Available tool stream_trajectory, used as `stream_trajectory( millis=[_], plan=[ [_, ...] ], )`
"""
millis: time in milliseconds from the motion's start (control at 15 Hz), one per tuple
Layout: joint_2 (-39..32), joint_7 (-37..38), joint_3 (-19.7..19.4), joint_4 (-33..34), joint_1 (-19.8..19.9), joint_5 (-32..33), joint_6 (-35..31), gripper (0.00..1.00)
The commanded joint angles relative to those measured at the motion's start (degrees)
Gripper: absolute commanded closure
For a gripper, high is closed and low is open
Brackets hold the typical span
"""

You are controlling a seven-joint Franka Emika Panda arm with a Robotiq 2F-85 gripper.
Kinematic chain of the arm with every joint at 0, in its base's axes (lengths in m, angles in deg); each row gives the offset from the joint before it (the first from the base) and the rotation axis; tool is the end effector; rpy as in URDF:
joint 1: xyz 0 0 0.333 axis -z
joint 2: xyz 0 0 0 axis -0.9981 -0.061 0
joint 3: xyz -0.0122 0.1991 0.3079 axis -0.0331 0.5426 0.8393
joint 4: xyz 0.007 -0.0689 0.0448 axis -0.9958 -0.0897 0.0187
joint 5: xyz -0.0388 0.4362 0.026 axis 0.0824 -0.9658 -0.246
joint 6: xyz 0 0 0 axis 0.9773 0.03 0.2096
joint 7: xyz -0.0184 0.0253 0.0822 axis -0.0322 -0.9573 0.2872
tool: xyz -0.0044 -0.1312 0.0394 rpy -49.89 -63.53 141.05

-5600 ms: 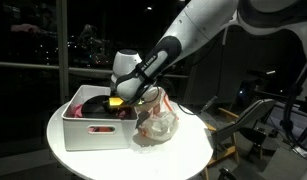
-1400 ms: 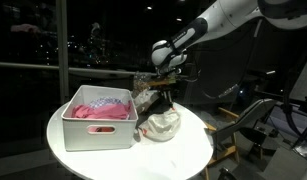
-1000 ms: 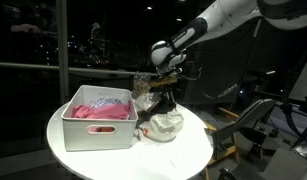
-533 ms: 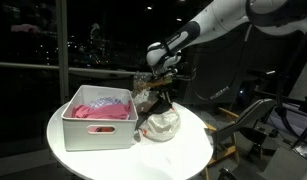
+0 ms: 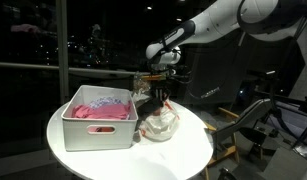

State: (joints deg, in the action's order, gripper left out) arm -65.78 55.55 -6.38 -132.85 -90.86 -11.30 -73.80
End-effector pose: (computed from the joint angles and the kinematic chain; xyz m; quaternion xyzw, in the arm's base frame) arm 0.7181 0.0013 0.2762 0.8444 -0.5126 -0.1068 0.1133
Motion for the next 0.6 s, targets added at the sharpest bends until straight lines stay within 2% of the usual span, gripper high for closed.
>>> stream_trajectory(
  millis=[0, 200, 533],
  plan=[
    [-1.3, -0.3, -0.3, 2.1, 0.6, -1.1, -2.9, 0.97],
    [-1.9, -2.8, 0.3, 2.0, 2.1, -3.4, -3.3, 0.97],
    [-2.0, 1.0, -2.6, 2.1, 0.9, 0.0, 1.6, 0.97]
  ],
)
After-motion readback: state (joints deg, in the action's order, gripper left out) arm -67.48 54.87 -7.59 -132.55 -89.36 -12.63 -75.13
